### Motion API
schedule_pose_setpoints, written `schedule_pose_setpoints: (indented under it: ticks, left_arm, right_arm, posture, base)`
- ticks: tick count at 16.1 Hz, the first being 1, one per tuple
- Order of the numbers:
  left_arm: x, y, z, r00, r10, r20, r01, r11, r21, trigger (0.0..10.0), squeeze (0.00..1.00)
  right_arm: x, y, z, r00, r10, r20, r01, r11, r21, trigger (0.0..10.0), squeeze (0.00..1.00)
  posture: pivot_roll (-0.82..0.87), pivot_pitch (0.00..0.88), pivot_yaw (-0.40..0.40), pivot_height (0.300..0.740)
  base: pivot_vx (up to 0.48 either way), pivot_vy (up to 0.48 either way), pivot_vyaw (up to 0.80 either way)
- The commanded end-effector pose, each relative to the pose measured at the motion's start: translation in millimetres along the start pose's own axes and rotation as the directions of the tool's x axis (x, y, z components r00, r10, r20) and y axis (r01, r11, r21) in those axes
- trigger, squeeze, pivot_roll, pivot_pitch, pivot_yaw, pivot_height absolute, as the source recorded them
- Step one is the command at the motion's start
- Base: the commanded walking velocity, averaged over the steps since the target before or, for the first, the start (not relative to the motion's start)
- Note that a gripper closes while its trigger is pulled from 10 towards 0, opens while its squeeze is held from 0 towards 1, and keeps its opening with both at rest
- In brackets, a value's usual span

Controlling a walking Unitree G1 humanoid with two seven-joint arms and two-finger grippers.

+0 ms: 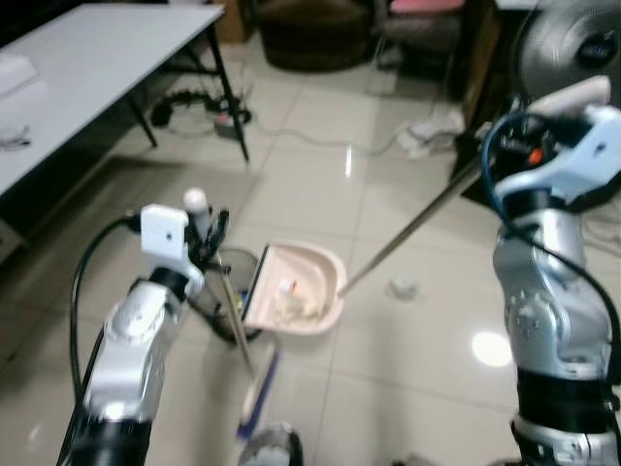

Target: Sweep floor

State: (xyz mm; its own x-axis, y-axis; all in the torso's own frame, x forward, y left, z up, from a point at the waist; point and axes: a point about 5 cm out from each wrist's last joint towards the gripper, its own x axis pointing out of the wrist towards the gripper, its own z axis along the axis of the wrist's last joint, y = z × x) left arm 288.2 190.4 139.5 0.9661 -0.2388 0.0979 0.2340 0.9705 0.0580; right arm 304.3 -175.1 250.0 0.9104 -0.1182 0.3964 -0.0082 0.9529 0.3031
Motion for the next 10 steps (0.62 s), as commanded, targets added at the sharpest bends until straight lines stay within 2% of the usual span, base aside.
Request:
schedule_pose_setpoints:
  ticks: [1, 3, 7, 10]
  left_arm:
    - [-1.4, 1.3, 6.9, 1.0, 0.02, 0.008, -0.02, 0.999, 0.031, 10.0, 0.0]
    - [-5.8, -6.0, 6.5, 1.0, 0.023, 0.009, -0.024, 0.998, 0.053, 10.0, 0.0]
    - [-4.3, -8.6, 7.8, 0.999, 0.04, 0.013, -0.041, 0.996, 0.079, 10.0, 0.0]
    - [-2.7, -10.5, 5.4, 0.999, 0.041, -0.006, -0.041, 0.995, 0.089, 10.0, 0.0]
  right_arm:
    - [3.1, 7.4, 16.2, 0.998, 0.022, 0.059, -0.024, 0.999, 0.039, 10.0, 0.0]
    - [4.1, 5.3, 11.4, 1.0, 0.01, 0.023, -0.011, 0.999, 0.044, 10.0, 0.0]
    - [2.7, 3.6, 5.4, 1.0, -0.02, -0.009, 0.021, 0.999, 0.045, 10.0, 0.0]
    - [4.5, 2.5, 6.4, 0.999, -0.036, -0.01, 0.036, 0.999, 0.039, 10.0, 0.0]
  posture:
    - [-0.03, 0.015, 0.075, 0.74]
    - [-0.02, 0.014, 0.064, 0.74]
    - [-0.03, 0.01, 0.074, 0.74]
    - [-0.04, 0.01, 0.082, 0.74]
  base:
    - [0.0, 0.0, 0.0]
    - [0.0, 0.0, 0.0]
    - [0.322, 0.0, 0.0]
    - [0.379, 0.0, 0.48]
